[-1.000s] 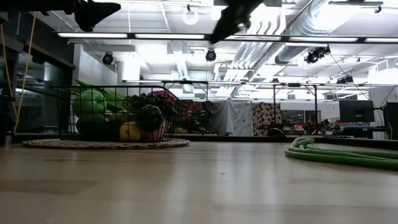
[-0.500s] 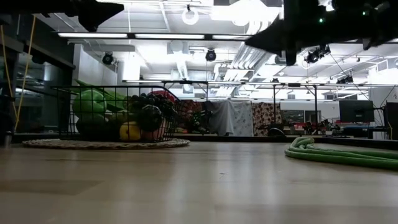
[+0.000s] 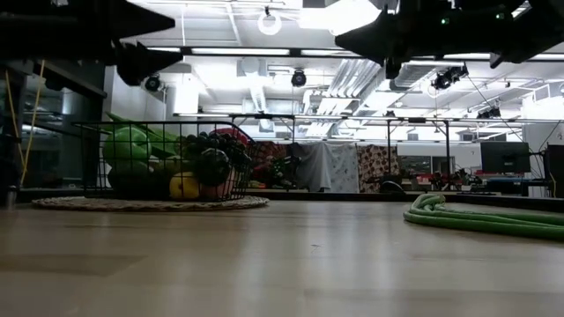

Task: Build produce basket
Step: Put the green beans into the wire basket

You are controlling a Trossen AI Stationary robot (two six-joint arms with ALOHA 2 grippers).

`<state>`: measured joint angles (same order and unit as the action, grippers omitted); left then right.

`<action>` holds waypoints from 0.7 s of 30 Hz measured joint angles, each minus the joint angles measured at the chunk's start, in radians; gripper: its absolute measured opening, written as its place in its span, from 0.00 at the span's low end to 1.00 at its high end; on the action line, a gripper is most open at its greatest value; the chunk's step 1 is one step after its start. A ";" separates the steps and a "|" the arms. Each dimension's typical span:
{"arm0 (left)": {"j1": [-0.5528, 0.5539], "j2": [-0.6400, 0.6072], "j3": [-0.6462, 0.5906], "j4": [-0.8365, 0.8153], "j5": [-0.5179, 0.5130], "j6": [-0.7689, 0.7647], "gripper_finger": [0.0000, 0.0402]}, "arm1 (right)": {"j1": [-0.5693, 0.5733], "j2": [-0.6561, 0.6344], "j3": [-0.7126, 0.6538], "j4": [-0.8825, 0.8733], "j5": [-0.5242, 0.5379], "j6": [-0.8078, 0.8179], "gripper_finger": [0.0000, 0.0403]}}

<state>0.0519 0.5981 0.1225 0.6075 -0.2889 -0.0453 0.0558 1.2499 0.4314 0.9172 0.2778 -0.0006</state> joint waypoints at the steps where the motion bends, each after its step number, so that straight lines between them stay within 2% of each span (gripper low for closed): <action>1: 0.009 -0.003 -0.008 -0.001 0.014 -0.018 1.00 | -0.004 0.000 0.006 -0.019 -0.001 0.000 0.00; 7: 0.027 -0.008 -0.007 -0.014 0.105 -0.074 1.00 | -0.018 0.000 0.040 -0.065 0.006 0.023 0.00; 10: 0.026 -0.009 0.002 -0.016 0.145 -0.087 1.00 | -0.039 0.000 0.065 -0.117 0.058 0.089 0.05; 13: 0.026 -0.008 0.012 -0.054 0.158 -0.115 1.00 | -0.057 0.000 0.086 -0.240 0.145 0.199 0.15; 16: 0.026 -0.008 0.013 -0.076 0.155 -0.136 1.00 | -0.075 0.000 0.106 -0.428 0.168 0.364 0.31; 21: 0.026 -0.008 0.013 -0.087 0.154 -0.155 1.00 | -0.098 -0.014 0.197 -0.942 0.156 0.639 0.55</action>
<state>0.0780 0.5900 0.1356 0.5201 -0.1349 -0.2004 -0.0423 1.2358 0.6285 -0.0250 0.4338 0.6382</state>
